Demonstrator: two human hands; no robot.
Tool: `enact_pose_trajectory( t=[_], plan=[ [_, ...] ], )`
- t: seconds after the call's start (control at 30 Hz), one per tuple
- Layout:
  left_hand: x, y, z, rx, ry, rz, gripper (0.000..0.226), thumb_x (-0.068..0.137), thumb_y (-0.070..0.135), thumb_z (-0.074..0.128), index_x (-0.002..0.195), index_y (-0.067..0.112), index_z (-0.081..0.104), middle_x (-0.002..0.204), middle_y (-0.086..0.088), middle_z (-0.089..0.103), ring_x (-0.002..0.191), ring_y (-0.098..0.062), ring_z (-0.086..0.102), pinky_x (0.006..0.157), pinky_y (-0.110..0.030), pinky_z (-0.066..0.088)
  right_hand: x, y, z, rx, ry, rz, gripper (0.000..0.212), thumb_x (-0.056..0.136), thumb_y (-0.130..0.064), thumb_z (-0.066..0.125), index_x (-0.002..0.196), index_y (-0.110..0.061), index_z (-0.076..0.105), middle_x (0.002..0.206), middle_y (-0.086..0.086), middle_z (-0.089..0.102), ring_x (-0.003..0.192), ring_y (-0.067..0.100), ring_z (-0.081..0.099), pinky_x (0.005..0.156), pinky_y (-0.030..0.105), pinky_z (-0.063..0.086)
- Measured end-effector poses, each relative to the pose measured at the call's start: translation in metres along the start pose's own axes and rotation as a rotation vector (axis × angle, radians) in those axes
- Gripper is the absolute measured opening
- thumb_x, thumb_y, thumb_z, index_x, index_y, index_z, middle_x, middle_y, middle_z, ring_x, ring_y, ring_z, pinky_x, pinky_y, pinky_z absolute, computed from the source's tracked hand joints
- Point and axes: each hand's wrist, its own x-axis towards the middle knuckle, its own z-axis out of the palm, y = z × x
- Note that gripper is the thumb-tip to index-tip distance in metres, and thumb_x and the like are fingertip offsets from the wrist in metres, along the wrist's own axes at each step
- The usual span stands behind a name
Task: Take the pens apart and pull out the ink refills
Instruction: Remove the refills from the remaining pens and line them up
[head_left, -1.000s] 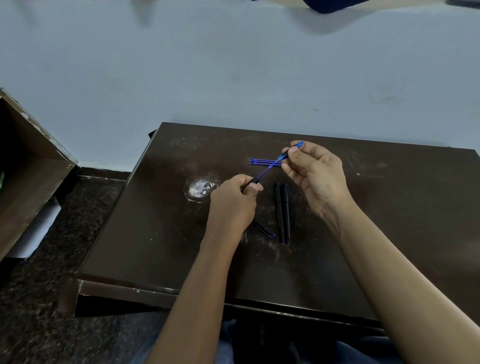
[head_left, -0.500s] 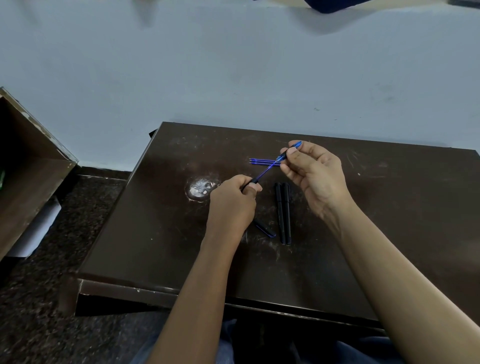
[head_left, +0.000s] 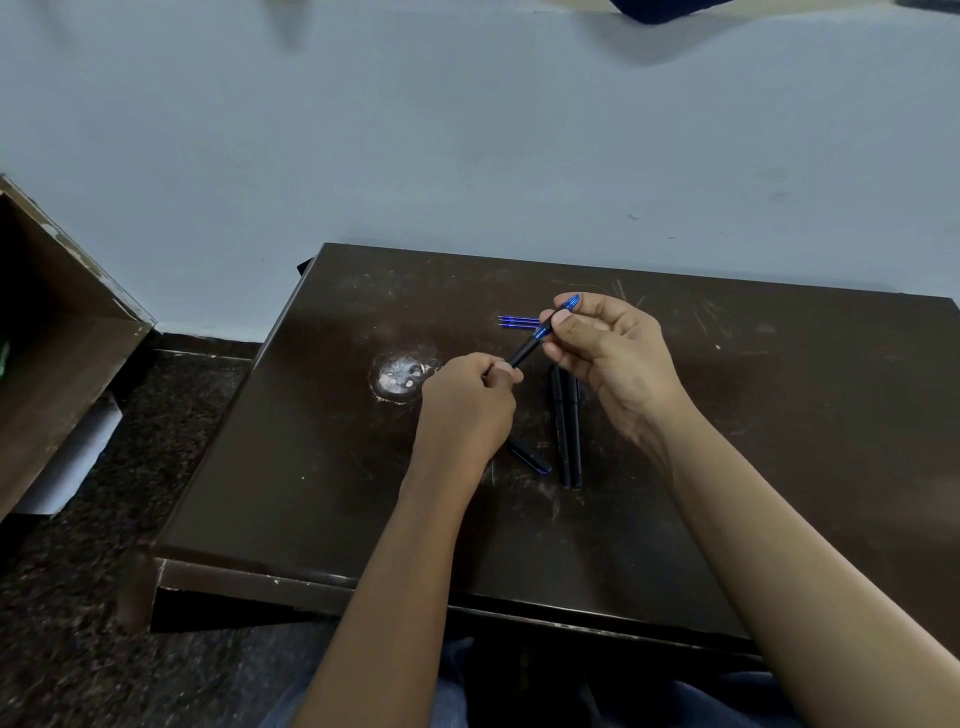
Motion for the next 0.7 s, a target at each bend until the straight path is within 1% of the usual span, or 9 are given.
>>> enact_pose_trajectory(
  t=[0.13,0.2,0.27,0.33,0.43,0.5,0.6,0.63,0.7],
  plan=[
    [-0.0012,0.0023,-0.0002,0.015,-0.012,-0.002,0.029,0.098,0.019,0.041,0.107,0.019,0.069,0.082,0.013,0.056,0.063,-0.003,0.050,0.047,-0.009,0.039,0.0009,-0.0008,-0.0012,0.011,0.009,0.008,0.014,0.088,-0.002,0.062,0.099,-0.009,0.065,0.088,0.006,0.073,0.076,0.012,0.070,0.068,0.020,0.056],
    [-0.0014,0.0036,-0.0005,0.024,-0.024,-0.002,0.030,0.098,0.019,0.040,0.109,0.019,0.068,0.086,0.011,0.057,0.064,-0.003,0.049,0.047,-0.010,0.039,0.0007,-0.0006,-0.0009,0.013,0.009,0.012,0.014,0.088,-0.001,0.062,0.098,-0.010,0.065,0.088,0.006,0.073,0.076,0.012,0.070,0.067,0.020,0.055],
    [-0.0020,0.0040,-0.0010,0.032,-0.031,-0.001,0.029,0.098,0.018,0.040,0.107,0.020,0.068,0.091,0.008,0.058,0.064,-0.003,0.049,0.049,-0.012,0.034,0.0009,-0.0006,-0.0014,0.007,0.007,0.013,0.014,0.088,-0.001,0.062,0.098,-0.010,0.066,0.089,0.006,0.073,0.076,0.012,0.070,0.068,0.020,0.055],
    [-0.0030,0.0034,-0.0016,0.025,-0.029,0.005,0.024,0.098,0.018,0.044,0.103,0.021,0.067,0.092,0.006,0.060,0.066,-0.003,0.050,0.052,-0.012,0.032,0.0006,-0.0011,-0.0015,0.000,0.001,0.012,0.013,0.088,-0.001,0.062,0.097,-0.010,0.066,0.089,0.006,0.073,0.076,0.012,0.069,0.068,0.020,0.056],
    [-0.0029,0.0004,-0.0008,0.006,-0.026,0.026,0.012,0.095,0.019,0.051,0.096,0.024,0.062,0.090,0.002,0.064,0.073,-0.006,0.059,0.054,-0.013,0.035,-0.0002,-0.0008,-0.0007,-0.019,-0.019,0.019,0.013,0.088,-0.001,0.062,0.098,-0.009,0.065,0.092,0.010,0.072,0.076,0.012,0.068,0.069,0.020,0.056],
    [-0.0026,0.0007,-0.0003,-0.008,-0.025,0.019,0.008,0.094,0.025,0.053,0.094,0.024,0.061,0.090,0.001,0.066,0.077,-0.007,0.062,0.055,-0.014,0.037,-0.0006,0.0001,-0.0002,-0.035,-0.022,0.025,0.013,0.088,-0.001,0.062,0.098,-0.009,0.065,0.093,0.011,0.071,0.076,0.012,0.067,0.069,0.020,0.056],
    [-0.0012,0.0016,0.0009,-0.048,-0.020,0.005,0.031,0.098,0.036,0.043,0.095,0.016,0.067,0.091,-0.002,0.068,0.076,-0.010,0.060,0.063,-0.024,0.046,-0.0002,0.0008,-0.0002,-0.042,-0.020,0.026,0.012,0.088,-0.002,0.063,0.096,-0.010,0.066,0.093,0.011,0.071,0.076,0.012,0.067,0.068,0.021,0.055],
    [-0.0010,0.0018,0.0010,-0.068,-0.019,0.002,0.034,0.099,0.034,0.041,0.094,0.016,0.068,0.089,-0.001,0.068,0.076,-0.011,0.059,0.064,-0.024,0.046,-0.0003,0.0007,-0.0002,-0.041,-0.020,0.024,0.011,0.088,-0.002,0.063,0.095,-0.010,0.066,0.093,0.011,0.071,0.076,0.012,0.067,0.068,0.021,0.054],
    [-0.0013,0.0009,0.0004,-0.081,-0.004,0.019,0.026,0.098,0.025,0.044,0.090,0.019,0.068,0.087,0.003,0.067,0.073,-0.009,0.059,0.058,-0.018,0.042,-0.0004,0.0009,0.0000,-0.043,-0.022,0.022,0.011,0.088,-0.002,0.063,0.095,-0.010,0.067,0.091,0.010,0.071,0.076,0.012,0.067,0.068,0.022,0.055]
  ],
)
